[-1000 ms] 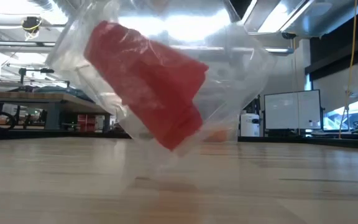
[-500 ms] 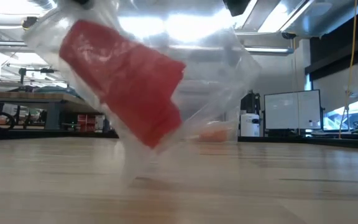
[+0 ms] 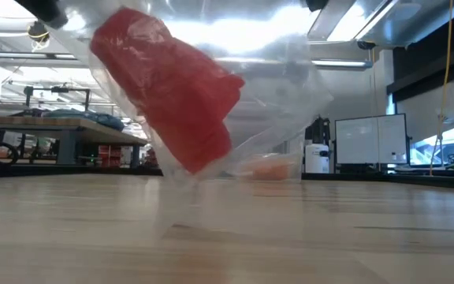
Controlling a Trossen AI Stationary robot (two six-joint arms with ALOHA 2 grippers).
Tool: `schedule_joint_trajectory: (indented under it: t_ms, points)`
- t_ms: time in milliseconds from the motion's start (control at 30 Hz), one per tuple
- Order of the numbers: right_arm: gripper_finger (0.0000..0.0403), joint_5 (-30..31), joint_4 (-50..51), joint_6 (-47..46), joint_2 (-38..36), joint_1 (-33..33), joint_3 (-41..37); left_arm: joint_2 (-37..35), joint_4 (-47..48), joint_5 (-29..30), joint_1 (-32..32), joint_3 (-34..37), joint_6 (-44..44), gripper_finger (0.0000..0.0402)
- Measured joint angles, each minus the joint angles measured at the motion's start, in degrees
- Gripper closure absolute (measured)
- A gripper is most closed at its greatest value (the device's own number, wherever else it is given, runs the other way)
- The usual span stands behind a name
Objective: Roll bandage
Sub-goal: Close the transparent zip bag, then open the lid of the transparent container
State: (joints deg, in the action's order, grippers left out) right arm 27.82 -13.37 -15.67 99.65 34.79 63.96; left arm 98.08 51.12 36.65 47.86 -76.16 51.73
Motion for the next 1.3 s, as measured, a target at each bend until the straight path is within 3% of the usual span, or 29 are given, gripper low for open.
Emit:
schedule_joint_trajectory:
  t_ms: [133, 367, 600, 833, 1067, 1300]
  points:
    - [0.0385, -1.55, 2.05, -5.3, 0.26, -1.26, 0.06, 0.02, 0.02, -3.6, -2.46, 0.23, -0.68, 0.0344]
    - [0.0275, -4.12, 15.4, -5.04, -3.94, -4.99, 0.04, -2.81, 3.65, -9.43, -8.61, 0.09, -8.5, 0.0258]
    - [0.02, -4.7, 32.87, -3.92, -14.21, -10.9, 0.04, -15.19, 6.28, -4.08, -17.08, 0.04, -17.29, 0.0224]
    - [0.0183, -0.31, 39.64, 0.5, -20.6, -20.18, 0.0, -25.5, 5.91, -1.19, -29.53, -0.04, -26.67, 0.0219]
    - [0.0182, 6.3, 42.09, 5.45, -21.88, -29.75, 0.0, -27.58, 3.89, 0.04, -42.58, 0.04, -34.91, 0.0219]
    - [0.0182, 7.12, 44.53, 12.12, -22.36, -42.49, -0.04, -27.58, -10.33, -1.48, -56.25, 6.29, -48.88, 0.0219]
